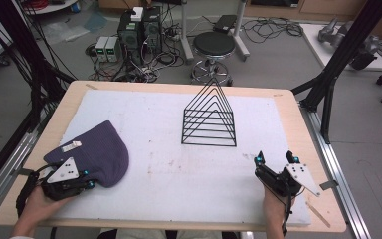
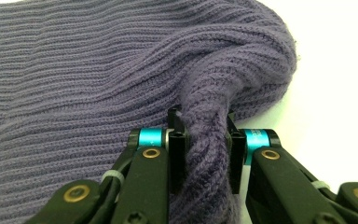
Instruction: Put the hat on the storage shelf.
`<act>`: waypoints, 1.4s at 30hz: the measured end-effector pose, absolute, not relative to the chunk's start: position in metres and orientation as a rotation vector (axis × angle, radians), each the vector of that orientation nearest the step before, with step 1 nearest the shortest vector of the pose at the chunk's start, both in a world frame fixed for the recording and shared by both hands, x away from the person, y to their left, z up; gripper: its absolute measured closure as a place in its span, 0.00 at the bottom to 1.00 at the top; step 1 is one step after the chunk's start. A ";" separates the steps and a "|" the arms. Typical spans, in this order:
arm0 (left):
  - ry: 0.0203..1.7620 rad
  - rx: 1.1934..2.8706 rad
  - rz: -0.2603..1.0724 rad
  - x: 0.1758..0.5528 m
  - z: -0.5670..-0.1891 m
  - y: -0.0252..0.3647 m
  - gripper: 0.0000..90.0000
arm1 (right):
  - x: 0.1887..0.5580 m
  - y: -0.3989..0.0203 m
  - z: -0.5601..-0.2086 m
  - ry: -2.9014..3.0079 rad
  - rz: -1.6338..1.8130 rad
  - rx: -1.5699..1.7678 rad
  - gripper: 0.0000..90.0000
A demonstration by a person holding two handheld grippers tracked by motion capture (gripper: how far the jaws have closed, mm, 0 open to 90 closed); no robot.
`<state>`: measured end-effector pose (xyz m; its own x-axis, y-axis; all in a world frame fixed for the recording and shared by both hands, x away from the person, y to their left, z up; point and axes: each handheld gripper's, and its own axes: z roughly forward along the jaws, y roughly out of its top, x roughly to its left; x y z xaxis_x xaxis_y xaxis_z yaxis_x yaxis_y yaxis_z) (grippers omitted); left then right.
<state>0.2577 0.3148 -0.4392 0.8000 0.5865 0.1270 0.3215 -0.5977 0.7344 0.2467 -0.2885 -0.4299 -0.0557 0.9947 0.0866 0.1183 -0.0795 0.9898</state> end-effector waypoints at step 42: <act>0.664 1.919 0.802 0.264 -0.376 0.293 0.86 | 0.248 -0.284 -0.431 1.331 1.279 1.331 0.07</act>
<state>0.2636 0.2932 -0.3762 0.6419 0.7216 0.2595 0.1209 -0.4294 0.8950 0.2478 -0.2841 -0.4311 -0.0840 0.9918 0.0966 0.1356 -0.0846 0.9871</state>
